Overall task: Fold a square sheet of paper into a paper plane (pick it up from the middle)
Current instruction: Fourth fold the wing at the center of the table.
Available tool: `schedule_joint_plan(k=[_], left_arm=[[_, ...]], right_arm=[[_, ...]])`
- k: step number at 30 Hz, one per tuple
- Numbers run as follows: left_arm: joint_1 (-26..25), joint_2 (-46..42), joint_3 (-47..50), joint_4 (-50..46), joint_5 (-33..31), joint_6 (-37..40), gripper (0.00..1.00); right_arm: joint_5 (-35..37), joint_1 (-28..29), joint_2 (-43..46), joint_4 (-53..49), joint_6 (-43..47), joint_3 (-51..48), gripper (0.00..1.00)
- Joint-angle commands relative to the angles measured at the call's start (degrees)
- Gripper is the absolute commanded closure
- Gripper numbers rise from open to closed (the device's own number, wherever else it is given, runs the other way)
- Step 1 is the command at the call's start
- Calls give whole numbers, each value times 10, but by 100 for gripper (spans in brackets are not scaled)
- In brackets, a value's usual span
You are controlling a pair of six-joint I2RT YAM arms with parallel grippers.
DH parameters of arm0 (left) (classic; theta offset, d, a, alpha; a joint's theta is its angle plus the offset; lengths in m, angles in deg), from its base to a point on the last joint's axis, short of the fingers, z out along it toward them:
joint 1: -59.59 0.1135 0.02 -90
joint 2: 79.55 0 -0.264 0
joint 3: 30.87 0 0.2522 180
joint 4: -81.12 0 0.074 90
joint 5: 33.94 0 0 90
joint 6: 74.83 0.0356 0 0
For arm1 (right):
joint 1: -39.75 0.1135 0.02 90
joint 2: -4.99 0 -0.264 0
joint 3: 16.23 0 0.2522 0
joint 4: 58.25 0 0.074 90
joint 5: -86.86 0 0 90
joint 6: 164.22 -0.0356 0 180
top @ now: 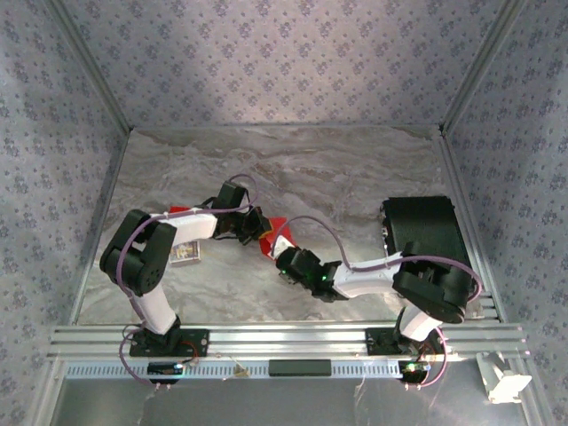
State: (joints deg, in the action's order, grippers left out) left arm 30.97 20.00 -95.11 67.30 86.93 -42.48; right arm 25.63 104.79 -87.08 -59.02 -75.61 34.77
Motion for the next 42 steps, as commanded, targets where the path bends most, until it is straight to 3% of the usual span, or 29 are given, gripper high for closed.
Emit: schedule_joint_plan(k=[1, 12, 27, 38, 42], left_arm=[[-3, 6, -9, -12, 13, 8, 100], [-2, 13, -22, -22, 14, 17, 100], [-3, 14, -19, -21, 12, 15, 100], [-2, 13, -18, -18, 14, 14, 100], [-3, 7, -16, -12, 13, 15, 92]], right_arm=[[34, 8, -15, -21, 15, 17, 70], [22, 7, -1, -13, 1, 0, 80], [4, -2, 13, -6, -17, -8, 79], [-10, -8, 6, -19, -26, -1, 92], [-14, -10, 1, -21, -37, 2, 96]])
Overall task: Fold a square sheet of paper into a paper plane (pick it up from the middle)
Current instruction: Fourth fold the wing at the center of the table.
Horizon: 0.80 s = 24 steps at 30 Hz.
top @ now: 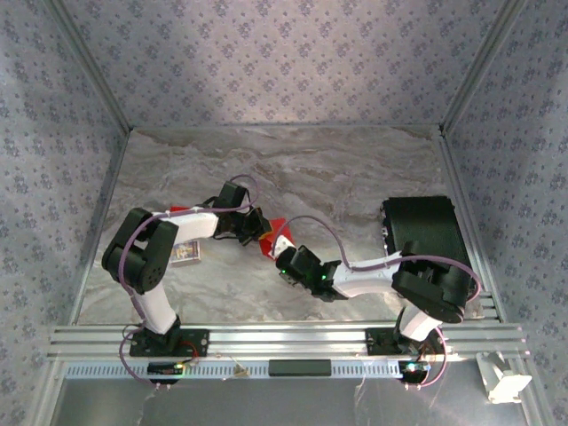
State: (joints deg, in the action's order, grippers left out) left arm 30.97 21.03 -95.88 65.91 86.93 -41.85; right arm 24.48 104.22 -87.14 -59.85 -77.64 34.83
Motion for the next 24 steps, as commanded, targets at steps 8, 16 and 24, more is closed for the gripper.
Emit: schedule_joint_plan(k=[8, 16, 24], left_arm=[[0, -48, 8, 2, -23, 15, 55], [8, -96, 26, -14, -65, 21, 44], [9, -95, 28, -9, -62, 21, 46]], right_arm=[[-104, -47, 6, 28, -77, -15, 100], [-273, -119, 14, 116, -145, -57, 100], [-372, -169, -5, 182, -214, -80, 100]])
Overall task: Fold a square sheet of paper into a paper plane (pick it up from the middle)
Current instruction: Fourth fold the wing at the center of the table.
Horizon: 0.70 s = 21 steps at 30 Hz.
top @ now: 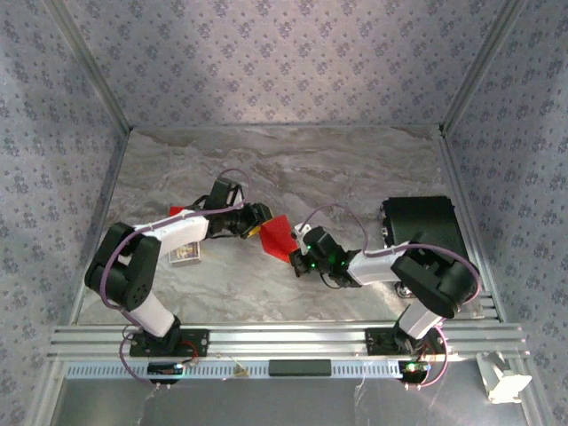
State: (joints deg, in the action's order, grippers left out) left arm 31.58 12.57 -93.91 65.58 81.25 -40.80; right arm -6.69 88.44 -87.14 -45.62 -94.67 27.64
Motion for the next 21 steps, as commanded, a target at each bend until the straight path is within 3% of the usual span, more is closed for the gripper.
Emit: schedule_joint_plan(k=[1, 9, 21], left_arm=[[2, -10, 8, -4, -5, 10, 48], [2, 1, 12, 11, 8, 7, 73], [-4, 39, 16, 49, 39, -4, 86]], right_arm=[[-71, -15, -7, 46, -50, -9, 100], [-180, -62, -50, 98, -127, -5, 100], [-266, -101, -98, 156, -216, 2, 100]])
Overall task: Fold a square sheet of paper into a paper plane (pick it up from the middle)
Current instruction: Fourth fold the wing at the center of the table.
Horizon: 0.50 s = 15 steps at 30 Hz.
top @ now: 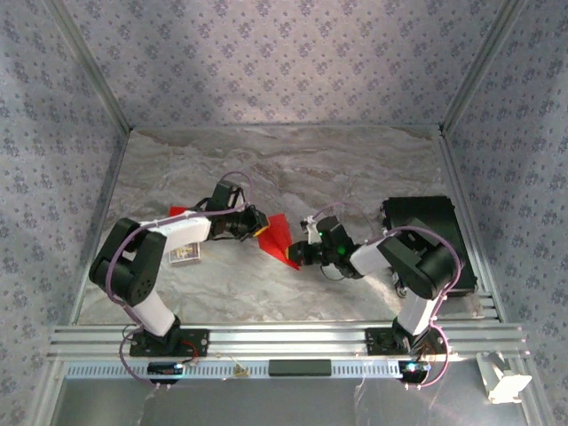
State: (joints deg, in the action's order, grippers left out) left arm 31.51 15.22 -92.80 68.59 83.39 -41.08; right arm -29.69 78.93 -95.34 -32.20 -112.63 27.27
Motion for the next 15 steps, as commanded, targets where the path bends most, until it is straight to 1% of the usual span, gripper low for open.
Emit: schedule_joint_plan(k=[1, 10, 15], left_arm=[[-5, 16, 4, 22, 18, -3, 87], [-18, 44, 3, 42, 21, -16, 94], [-25, 46, -2, 57, 27, -14, 94]], right_arm=[[-39, -9, -19, 24, -44, 6, 100], [-26, -18, -28, 40, -84, -11, 100], [-18, -24, -28, 47, -98, -21, 100]])
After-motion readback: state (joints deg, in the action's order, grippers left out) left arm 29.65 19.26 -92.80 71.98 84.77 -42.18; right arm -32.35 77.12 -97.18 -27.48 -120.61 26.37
